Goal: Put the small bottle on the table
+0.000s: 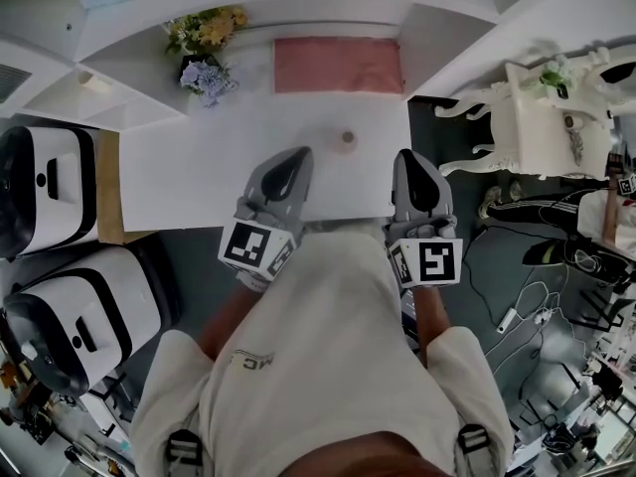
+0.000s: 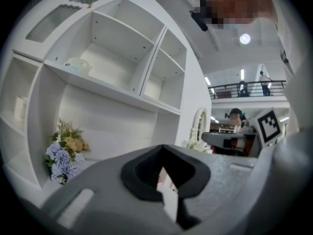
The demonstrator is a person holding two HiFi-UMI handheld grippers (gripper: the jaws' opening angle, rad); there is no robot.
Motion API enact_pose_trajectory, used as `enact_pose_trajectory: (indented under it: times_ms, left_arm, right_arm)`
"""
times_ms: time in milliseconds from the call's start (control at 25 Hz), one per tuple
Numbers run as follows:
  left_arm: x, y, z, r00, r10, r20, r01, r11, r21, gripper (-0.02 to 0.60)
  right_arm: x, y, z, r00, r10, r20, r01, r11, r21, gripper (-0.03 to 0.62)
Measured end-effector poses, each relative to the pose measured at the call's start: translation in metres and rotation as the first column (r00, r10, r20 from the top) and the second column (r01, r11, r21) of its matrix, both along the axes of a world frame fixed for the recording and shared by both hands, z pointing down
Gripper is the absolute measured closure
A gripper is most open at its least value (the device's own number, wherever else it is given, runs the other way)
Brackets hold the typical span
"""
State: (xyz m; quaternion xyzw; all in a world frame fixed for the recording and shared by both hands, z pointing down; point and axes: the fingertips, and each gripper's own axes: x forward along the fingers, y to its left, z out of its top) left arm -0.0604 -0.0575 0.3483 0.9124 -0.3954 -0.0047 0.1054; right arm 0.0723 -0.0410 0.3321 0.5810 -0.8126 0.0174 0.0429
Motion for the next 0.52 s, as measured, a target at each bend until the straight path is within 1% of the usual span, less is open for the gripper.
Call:
enact_pose_trajectory:
  times_ms: [280, 520]
  left_arm:
    - [-0.0053, 0.0053, -0.0029, 1.0, -0.008, -0.01, 0.009, 1.0, 0.004, 0.581]
    - [-0.0062, 0.0043, 0.0, 1.0, -0.003, -0.003, 0.003, 1.0, 0.0, 0.581]
  right_arm:
    - [-0.0056, 0.0028, -0.0005, 1.0, -0.002, 0.001, 0.002, 1.0, -0.004, 0.592]
    - [-0.005, 0.003, 0.0014, 1.0, -0.004, -0.011, 0.004, 1.0, -0.004, 0.592]
